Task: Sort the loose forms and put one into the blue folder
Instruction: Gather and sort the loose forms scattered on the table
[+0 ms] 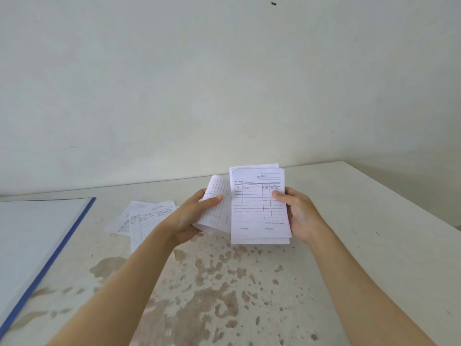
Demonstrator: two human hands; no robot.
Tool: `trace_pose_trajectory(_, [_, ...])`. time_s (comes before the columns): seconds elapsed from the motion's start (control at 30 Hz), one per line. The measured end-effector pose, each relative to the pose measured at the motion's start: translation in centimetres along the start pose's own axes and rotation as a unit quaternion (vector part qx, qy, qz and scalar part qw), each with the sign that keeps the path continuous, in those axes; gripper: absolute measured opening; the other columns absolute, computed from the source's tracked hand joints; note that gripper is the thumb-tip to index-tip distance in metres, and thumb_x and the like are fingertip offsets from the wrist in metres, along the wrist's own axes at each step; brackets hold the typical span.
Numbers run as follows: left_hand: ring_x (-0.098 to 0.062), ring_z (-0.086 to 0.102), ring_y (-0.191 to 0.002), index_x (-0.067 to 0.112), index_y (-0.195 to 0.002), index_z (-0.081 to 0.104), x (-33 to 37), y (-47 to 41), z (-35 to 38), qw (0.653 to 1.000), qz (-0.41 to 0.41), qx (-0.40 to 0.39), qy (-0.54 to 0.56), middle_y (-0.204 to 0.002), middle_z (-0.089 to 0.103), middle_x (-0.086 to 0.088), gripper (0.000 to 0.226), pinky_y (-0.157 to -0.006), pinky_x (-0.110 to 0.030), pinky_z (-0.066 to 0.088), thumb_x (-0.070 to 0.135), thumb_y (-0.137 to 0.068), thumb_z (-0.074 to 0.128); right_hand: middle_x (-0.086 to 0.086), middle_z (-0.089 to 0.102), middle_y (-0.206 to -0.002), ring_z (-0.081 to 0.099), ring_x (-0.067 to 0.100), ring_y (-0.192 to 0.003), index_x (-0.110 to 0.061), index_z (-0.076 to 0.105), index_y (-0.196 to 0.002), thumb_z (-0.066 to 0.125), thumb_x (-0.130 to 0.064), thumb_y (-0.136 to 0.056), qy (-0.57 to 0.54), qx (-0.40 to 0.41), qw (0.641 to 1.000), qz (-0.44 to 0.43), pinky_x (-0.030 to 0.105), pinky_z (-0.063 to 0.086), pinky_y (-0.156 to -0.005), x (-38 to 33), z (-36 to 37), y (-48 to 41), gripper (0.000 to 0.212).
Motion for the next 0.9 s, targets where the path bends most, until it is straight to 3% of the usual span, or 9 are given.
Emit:
trace_pose_trajectory(0.2, [-0.020, 0.069, -0.093, 0.024, -0.124, 0.056, 0.7, 2.3, 0.7, 0.999, 0.012, -0.044, 0.002, -0.115, 0.069, -0.005, 0.038, -0.063, -0.028, 0.056, 0.026, -0.087, 0.061, 0.015, 0.069, -0.107, 0.066, 0.030, -0.098, -0.004, 0.063, -0.103, 0.055, -0.002, -0.089, 0.025, -0.037, 0.999, 0.010, 0.044, 0.052, -0.091, 0.4, 2.7, 1.3, 0.015])
trace_pose_trajectory(0.4, [-0.022, 0.067, -0.101, 0.023, -0.127, 0.055, 1.5, 3.2, 1.1, 0.997, 0.018, -0.065, -0.026, -0.120, 0.067, -0.005, 0.047, -0.070, -0.028, 0.055, 0.028, -0.082, 0.065, 0.013, 0.069, -0.090, 0.067, 0.026, -0.079, -0.006, 0.061, -0.089, 0.056, 0.001, -0.088, 0.040, -0.026, 0.999, 0.002, 0.038, 0.056, -0.071, 0.4, 3.8, 1.9, 0.009])
trace_pose_trajectory(0.53, [-0.021, 0.067, -0.094, 0.022, -0.124, 0.056, 1.8, 3.8, 0.7, 0.997, 0.021, -0.060, -0.040, -0.118, 0.067, -0.008, 0.046, -0.061, -0.024, 0.053, 0.033, -0.080, 0.064, 0.012, 0.070, -0.089, 0.067, 0.025, -0.077, -0.006, 0.061, -0.089, 0.056, 0.001, -0.088, 0.035, -0.012, 0.999, -0.002, 0.036, 0.055, -0.065, 0.1, 3.7, 2.0, 0.008])
trace_pose_trajectory(0.67, [-0.025, 0.062, -0.103, 0.021, -0.121, 0.059, 1.3, 3.9, 0.1, 0.997, 0.008, -0.054, -0.062, -0.120, 0.066, -0.011, 0.048, -0.089, -0.041, 0.047, 0.043, -0.079, 0.060, 0.012, 0.069, -0.094, 0.066, 0.025, -0.083, -0.006, 0.061, -0.091, 0.053, 0.000, -0.090, 0.027, -0.030, 0.999, 0.007, 0.037, 0.054, -0.070, 0.3, 4.1, 2.3, 0.010])
trace_pose_trajectory(0.73, [-0.023, 0.064, -0.105, 0.021, -0.119, 0.060, 1.2, 4.0, 0.3, 0.996, 0.000, -0.065, -0.065, -0.116, 0.069, -0.006, 0.041, -0.097, -0.041, 0.048, 0.040, -0.082, 0.058, 0.012, 0.069, -0.095, 0.067, 0.025, -0.084, -0.007, 0.061, -0.092, 0.052, 0.000, -0.091, 0.022, -0.049, 0.998, 0.013, 0.036, 0.054, -0.070, 0.6, 4.6, 2.5, 0.011])
trace_pose_trajectory(0.9, [-0.014, 0.070, -0.092, 0.023, -0.115, 0.059, 1.2, 4.2, 1.1, 0.994, -0.016, -0.088, -0.071, -0.104, 0.073, 0.001, 0.026, -0.076, -0.025, 0.057, 0.031, -0.092, 0.052, 0.012, 0.070, -0.095, 0.067, 0.025, -0.085, -0.006, 0.061, -0.094, 0.053, 0.000, -0.091, 0.011, -0.046, 0.999, 0.014, 0.036, 0.054, -0.071, 1.1, 4.9, 2.6, 0.011])
Point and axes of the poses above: each hand's wrist, its own y-axis away from the middle knuckle, its own z-axis out of the palm, x = y × z, the point moved 8 cm from there along -y, towards the middle knuckle
